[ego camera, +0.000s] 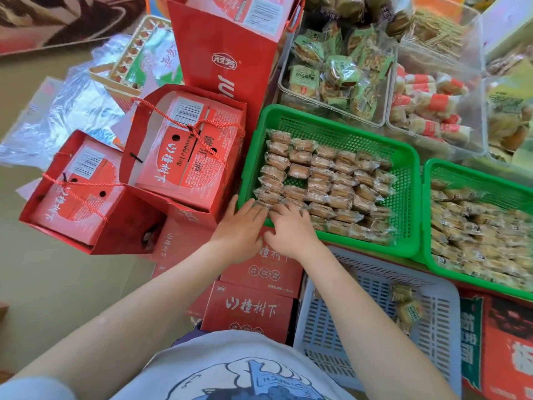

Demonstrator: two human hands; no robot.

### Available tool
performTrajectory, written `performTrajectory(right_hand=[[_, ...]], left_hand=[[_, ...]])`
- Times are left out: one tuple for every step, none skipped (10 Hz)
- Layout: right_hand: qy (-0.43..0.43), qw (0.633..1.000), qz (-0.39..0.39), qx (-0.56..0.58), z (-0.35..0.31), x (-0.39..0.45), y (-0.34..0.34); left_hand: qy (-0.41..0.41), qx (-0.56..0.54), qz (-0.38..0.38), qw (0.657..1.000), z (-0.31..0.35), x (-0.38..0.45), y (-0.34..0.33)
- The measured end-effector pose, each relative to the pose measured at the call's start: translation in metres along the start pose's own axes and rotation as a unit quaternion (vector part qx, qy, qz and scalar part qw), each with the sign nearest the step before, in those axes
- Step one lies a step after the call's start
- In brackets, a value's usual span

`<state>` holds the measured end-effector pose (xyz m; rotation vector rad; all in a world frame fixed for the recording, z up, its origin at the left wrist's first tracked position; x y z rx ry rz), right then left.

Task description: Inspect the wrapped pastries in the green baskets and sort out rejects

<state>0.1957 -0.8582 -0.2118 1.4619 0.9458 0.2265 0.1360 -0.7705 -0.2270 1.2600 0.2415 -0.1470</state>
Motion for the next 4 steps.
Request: performTrajectory(right_hand=[[-0.033,0.995,0.084,0.044,0.013,-0.014,0.01],[-0.073,0.994,0.036,0.069,0.035,-0.033,-0.002],[-0.074,0.991,-0.003,0.113,0.047,-0.045,-0.01],[-0.097,0.962,0.107,0.233,0.059,-0.057,0.018]], left_hand=[[-0.003,0.025,-0.04,0.999,0.002,0.012,0.004],[0.01,0.039,-0.076,0.996,0.004,0.018,0.007],[0.024,0.03,-0.099,0.994,0.008,0.013,0.009],[0.029,-0.026,-0.051,0.998,0.016,0.005,0.025]])
Point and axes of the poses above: each hand's wrist, its own x-axis towards the middle knuckle, its own y-axis out of the back of the hand, z = x × y, the point moved 6 cm from there along x, towards the middle knuckle, and after that the axes turned 7 degrees about z, right-handed, at the moved point
